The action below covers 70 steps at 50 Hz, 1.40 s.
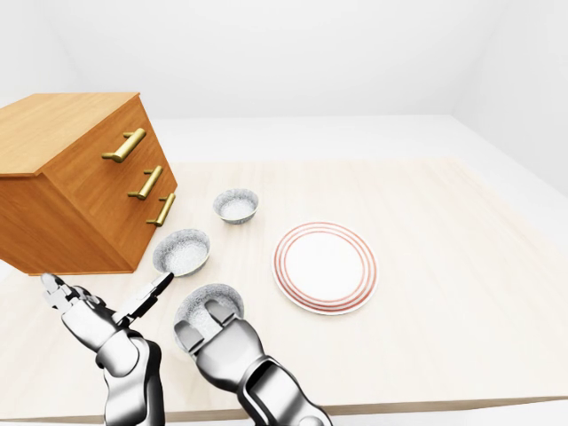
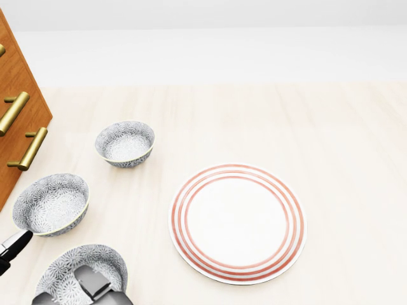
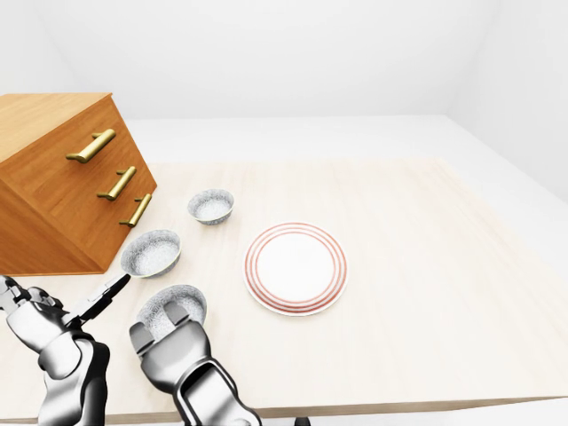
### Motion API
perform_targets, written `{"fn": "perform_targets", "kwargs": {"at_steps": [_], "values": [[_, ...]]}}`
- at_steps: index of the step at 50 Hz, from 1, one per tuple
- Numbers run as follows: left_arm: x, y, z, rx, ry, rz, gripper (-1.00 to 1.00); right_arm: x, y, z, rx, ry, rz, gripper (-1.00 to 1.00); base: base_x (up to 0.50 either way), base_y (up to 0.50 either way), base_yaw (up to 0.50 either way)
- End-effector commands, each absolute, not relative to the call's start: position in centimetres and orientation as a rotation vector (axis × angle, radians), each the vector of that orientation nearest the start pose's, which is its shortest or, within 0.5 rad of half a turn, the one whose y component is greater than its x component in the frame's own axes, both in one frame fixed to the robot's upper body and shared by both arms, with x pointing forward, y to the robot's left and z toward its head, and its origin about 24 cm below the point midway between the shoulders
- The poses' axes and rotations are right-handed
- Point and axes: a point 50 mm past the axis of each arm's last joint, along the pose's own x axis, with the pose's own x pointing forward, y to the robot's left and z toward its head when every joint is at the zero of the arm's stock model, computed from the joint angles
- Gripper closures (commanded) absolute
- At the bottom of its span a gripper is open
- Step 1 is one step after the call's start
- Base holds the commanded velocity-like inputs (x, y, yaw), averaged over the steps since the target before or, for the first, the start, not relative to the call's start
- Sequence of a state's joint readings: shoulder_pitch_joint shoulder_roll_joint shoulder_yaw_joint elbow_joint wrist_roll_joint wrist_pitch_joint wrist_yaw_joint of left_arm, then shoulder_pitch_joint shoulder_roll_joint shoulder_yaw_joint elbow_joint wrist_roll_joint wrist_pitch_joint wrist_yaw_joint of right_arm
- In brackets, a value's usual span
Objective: Put the bowl at the front on the plate.
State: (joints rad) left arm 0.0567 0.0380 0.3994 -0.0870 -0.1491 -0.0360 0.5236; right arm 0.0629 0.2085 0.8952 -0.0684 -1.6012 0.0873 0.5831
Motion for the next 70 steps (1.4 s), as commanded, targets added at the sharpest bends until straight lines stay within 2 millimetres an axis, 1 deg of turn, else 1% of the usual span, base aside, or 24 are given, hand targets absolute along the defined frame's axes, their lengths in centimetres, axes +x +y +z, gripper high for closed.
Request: {"fn": "perform_targets", "kwargs": {"at_steps": [1,6,10,15,17,20,26,32,36,47,50,60,61,62,63,70], "values": [[20.6,27.6,5.3,-0.101,-0.086,0.93,-1.0,16.1,7.3,5.0,-1.389,-0.252,0.997,-1.0,0.0,0.0,0.0],[20.6,27.6,5.3,-0.102,-0.086,0.93,-1.0,16.6,7.4,4.9,-1.355,-0.241,0.993,-1.0,0.0,0.0,0.0],[20.6,27.6,5.2,-0.102,-0.086,0.929,-1.0,16.9,7.4,4.5,-1.339,-0.228,0.989,-1.0,0.0,0.0,0.0],[20.6,27.6,5.3,-0.101,-0.086,0.929,-1.0,17.0,7.2,4.3,-1.327,-0.223,0.978,-1.0,0.0,0.0,0.0],[20.6,27.6,5.3,-0.101,-0.086,0.929,-1.0,16.8,7.1,4.0,-1.327,-0.212,0.988,-1.0,0.0,0.0,0.0],[20.6,27.6,5.3,-0.1,-0.086,0.929,-1.0,16.7,7.1,4.1,-1.32,-0.217,0.989,-1.0,0.0,0.0,0.0],[20.6,27.6,5.3,-0.1,-0.085,0.93,-1.0,17.1,7.0,3.7,-1.304,-0.201,0.984,-1.0,0.0,0.0,0.0],[20.6,27.6,5.3,-0.099,-0.085,0.93,-1.0,17.7,7.0,3.2,-1.282,-0.175,0.977,-1.0,0.0,0.0,0.0],[20.6,27.6,5.3,-0.099,-0.085,0.93,-1.0,18.1,6.6,2.3,-1.253,-0.138,0.966,-1.0,0.0,0.0,0.0],[20.6,27.6,5.3,-0.1,-0.085,0.93,-1.0,19.1,5.8,1.3,-1.227,-0.087,0.931,-1.0,0.0,0.0,0.0],[20.6,27.6,5.3,-0.1,-0.085,0.93,-1.0,19.4,5.7,0.7,-1.226,-0.062,0.932,-1.0,0.0,0.0,0.0],[20.6,27.6,5.3,-0.1,-0.085,0.93,-1.0,20.3,5.3,-0.2,-1.22,-0.008,0.925,-1.0,0.0,0.0,0.0],[20.6,27.6,5.3,-0.1,-0.085,0.93,-1.0,20.4,5.3,-0.4,-1.217,-0.004,0.92,-0.62,0.0,0.0,0.0],[20.6,27.6,5.3,-0.1,-0.085,0.93,-1.0,20.5,5.3,-0.3,-1.225,-0.007,0.914,0.57,0.0,0.0,0.0],[20.6,27.6,5.3,-0.099,-0.085,0.93,-1.0,20.6,5.3,-0.3,-1.227,-0.012,0.92,1.0,0.0,0.0,0.0],[20.6,27.6,5.3,-0.1,-0.085,0.93,-1.0,20.9,5.5,0.4,-1.237,-0.04,0.9,1.0,0.0,0.0,0.0]]}}
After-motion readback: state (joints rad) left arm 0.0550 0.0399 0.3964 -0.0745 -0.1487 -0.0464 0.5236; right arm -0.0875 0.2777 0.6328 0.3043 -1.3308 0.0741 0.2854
